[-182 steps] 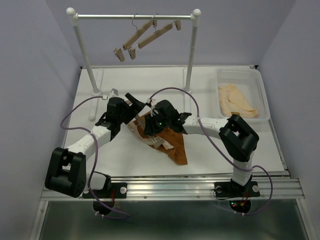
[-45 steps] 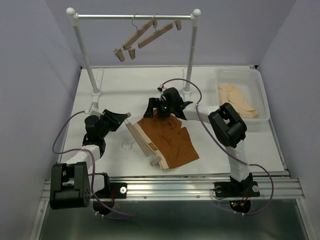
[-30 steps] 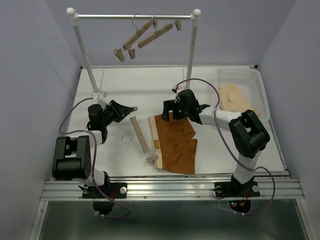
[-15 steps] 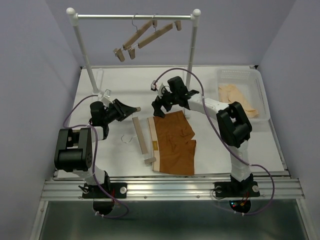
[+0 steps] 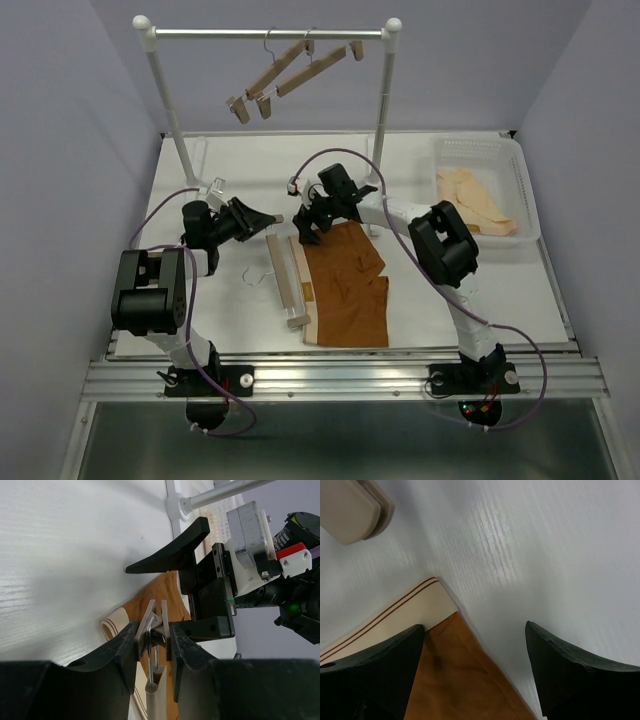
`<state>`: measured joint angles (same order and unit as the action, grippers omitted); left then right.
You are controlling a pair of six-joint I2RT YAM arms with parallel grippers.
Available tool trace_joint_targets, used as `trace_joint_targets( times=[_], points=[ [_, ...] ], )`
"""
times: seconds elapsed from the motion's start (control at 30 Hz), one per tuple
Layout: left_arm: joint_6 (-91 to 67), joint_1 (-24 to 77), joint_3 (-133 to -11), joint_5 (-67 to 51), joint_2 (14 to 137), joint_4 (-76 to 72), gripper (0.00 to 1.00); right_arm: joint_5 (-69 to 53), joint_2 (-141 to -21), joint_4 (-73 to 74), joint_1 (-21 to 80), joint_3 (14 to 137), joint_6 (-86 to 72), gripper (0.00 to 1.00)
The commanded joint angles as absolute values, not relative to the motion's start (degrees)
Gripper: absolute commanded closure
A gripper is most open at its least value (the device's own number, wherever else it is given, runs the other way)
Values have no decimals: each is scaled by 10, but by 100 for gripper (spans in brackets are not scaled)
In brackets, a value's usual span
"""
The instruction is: Clip the underwear to the hanger
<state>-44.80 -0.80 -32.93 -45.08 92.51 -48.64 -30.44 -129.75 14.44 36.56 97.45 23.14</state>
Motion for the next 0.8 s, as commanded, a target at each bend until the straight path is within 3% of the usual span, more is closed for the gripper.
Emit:
trace_joint_targets(
  times=[0.0,0.4,0.77],
  points=[
    [-435,-7,-351,-478,926,-516,100,-292,-1309,124,373,1005,221,13],
    [-433,-7,-350,-481,928,-516,100,-305,-1269,104,379,1020,215,12],
    [-432,-6,-356,-491,933,-517,100,-304,-1324,98,403,1041,229,11]
  ],
)
